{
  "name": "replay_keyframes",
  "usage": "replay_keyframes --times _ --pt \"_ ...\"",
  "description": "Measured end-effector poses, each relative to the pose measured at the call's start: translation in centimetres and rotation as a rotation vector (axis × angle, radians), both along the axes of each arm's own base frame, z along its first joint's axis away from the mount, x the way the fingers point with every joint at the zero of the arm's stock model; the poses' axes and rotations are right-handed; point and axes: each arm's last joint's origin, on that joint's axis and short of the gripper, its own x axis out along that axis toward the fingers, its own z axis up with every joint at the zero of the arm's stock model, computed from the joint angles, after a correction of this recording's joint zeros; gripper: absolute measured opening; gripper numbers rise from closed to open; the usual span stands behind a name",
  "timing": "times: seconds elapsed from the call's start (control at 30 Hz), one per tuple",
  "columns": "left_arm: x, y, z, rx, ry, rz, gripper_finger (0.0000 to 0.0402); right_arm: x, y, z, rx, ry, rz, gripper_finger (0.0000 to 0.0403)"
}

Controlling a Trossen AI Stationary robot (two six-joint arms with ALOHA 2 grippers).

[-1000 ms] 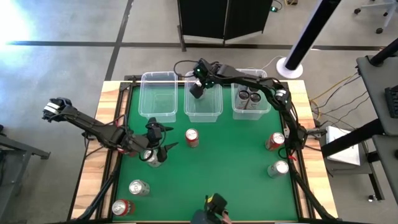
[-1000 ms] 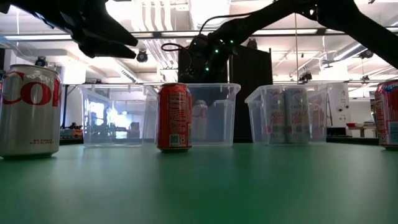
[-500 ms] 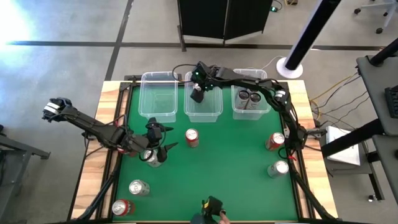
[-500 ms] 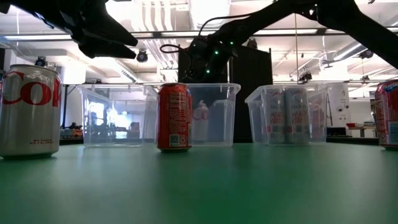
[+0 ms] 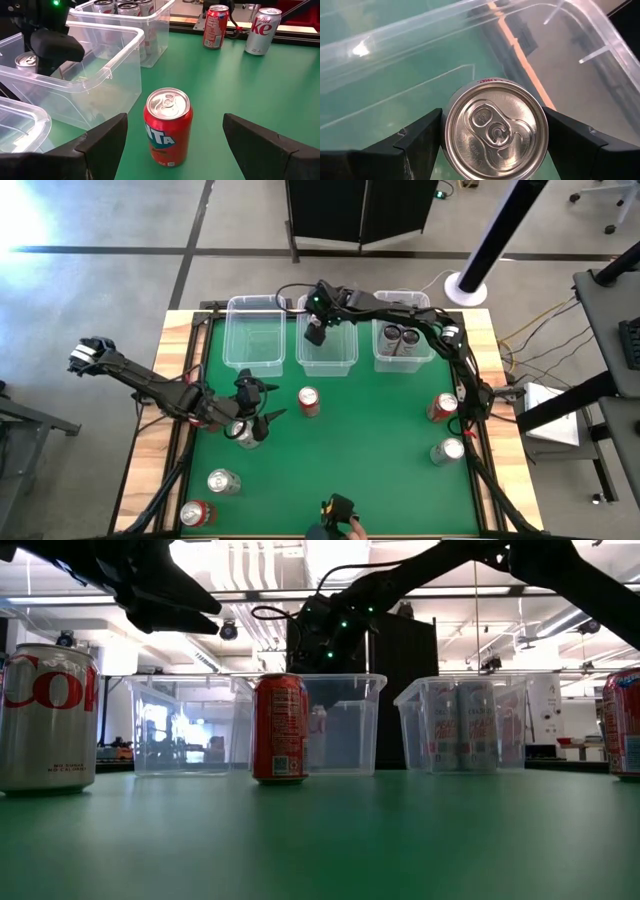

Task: Sort soda cans
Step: Put the top middle red-silver soda can into the middle transparent bin

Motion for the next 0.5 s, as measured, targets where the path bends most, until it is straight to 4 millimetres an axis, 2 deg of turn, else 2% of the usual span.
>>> replay_keyframes --times 0.27,0.4,0.5 --pt "-0.03 -0.04 -0.61 -0.015 0.023 0.0 0.0311 -0.12 -0.13 -0.86 0.014 -0.009 -0.006 0.0307" --pt "0.0 -0.03 -0.65 -0.014 0.024 0.001 0.0311 -0.19 -0.09 -0.88 0.02 -0.004 -0.009 0.0331" --pt "0.05 -0.05 -0.53 -0.011 0.021 -0.001 0.0311 -0.17 0.13 -0.15 0.028 0.01 -0.007 0.0358"
